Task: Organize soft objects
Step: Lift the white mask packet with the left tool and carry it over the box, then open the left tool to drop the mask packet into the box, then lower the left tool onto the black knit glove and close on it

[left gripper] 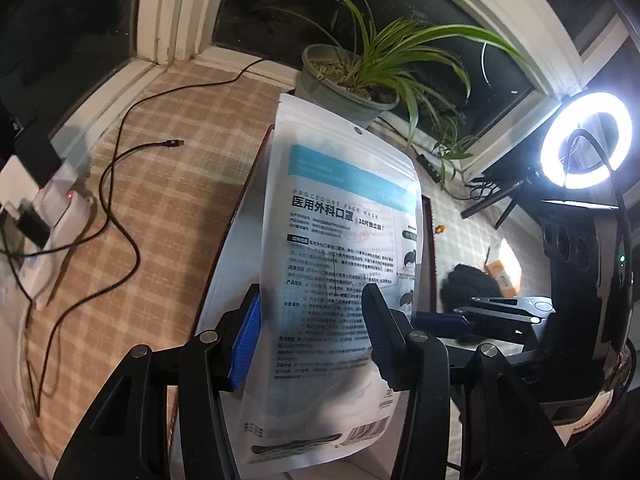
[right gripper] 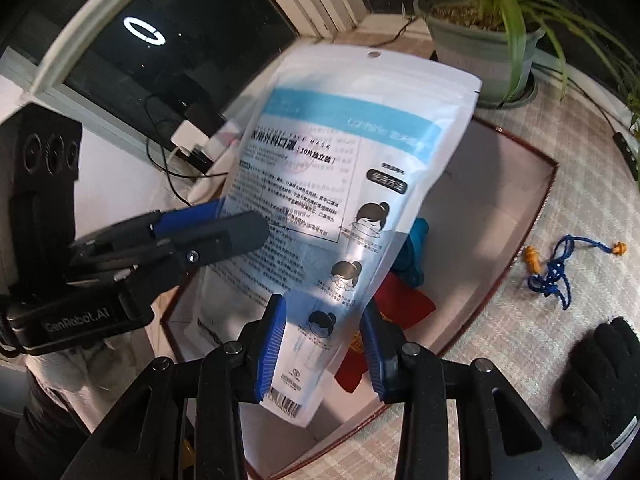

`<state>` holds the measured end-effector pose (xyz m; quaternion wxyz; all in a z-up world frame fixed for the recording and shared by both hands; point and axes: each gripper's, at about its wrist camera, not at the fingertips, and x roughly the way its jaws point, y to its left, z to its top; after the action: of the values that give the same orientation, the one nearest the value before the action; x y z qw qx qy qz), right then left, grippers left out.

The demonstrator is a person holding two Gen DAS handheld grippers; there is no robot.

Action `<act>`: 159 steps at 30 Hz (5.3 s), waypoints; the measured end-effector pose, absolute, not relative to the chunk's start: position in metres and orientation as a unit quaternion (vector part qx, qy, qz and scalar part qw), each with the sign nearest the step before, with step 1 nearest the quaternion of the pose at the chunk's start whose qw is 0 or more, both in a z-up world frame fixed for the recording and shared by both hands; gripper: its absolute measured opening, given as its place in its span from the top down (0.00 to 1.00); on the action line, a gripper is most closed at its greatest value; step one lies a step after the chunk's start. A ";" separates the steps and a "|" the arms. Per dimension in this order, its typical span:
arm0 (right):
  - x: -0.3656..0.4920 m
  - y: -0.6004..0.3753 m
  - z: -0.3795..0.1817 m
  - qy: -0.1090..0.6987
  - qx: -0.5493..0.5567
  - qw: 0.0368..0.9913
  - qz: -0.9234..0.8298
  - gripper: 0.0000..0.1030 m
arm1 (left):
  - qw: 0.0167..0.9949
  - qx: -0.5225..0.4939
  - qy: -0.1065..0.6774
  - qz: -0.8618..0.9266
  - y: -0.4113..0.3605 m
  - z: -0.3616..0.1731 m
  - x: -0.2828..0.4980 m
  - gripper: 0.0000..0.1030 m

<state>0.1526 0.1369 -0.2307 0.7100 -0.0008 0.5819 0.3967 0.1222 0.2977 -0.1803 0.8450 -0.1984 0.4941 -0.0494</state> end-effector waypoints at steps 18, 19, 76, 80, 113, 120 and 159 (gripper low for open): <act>0.169 0.141 -0.244 0.599 -0.005 0.707 0.375 0.63 | 0.835 -0.181 0.518 -0.033 0.301 -0.199 0.133 0.54; 0.170 0.140 -0.243 0.598 -0.005 0.709 0.374 0.63 | 0.835 -0.182 0.518 -0.033 0.301 -0.199 0.133 0.54; 0.129 -0.242 -0.240 0.456 0.015 0.833 0.313 0.41 | 0.838 -0.268 0.469 -0.082 0.058 -0.195 0.058 0.52; 0.154 -0.235 -0.261 0.487 0.031 0.810 0.325 0.41 | 0.834 -0.269 0.475 -0.077 0.046 -0.203 0.065 0.52; 0.188 -0.174 -0.315 0.534 -0.044 0.756 0.376 0.55 | 0.808 -0.276 0.518 -0.058 0.032 -0.248 0.100 0.52; 0.204 -0.191 -0.323 0.542 -0.024 0.767 0.342 0.55 | 0.805 -0.278 0.521 -0.056 0.031 -0.256 0.115 0.52; 0.160 -0.189 -0.334 0.538 -0.096 0.763 0.346 0.73 | 0.828 -0.290 0.477 -0.047 -0.005 -0.267 0.164 0.85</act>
<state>0.1597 -0.1890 -0.3345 0.7628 -0.0961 0.5378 0.3460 0.1638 -0.0050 -0.2665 0.8282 -0.2898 0.4774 -0.0474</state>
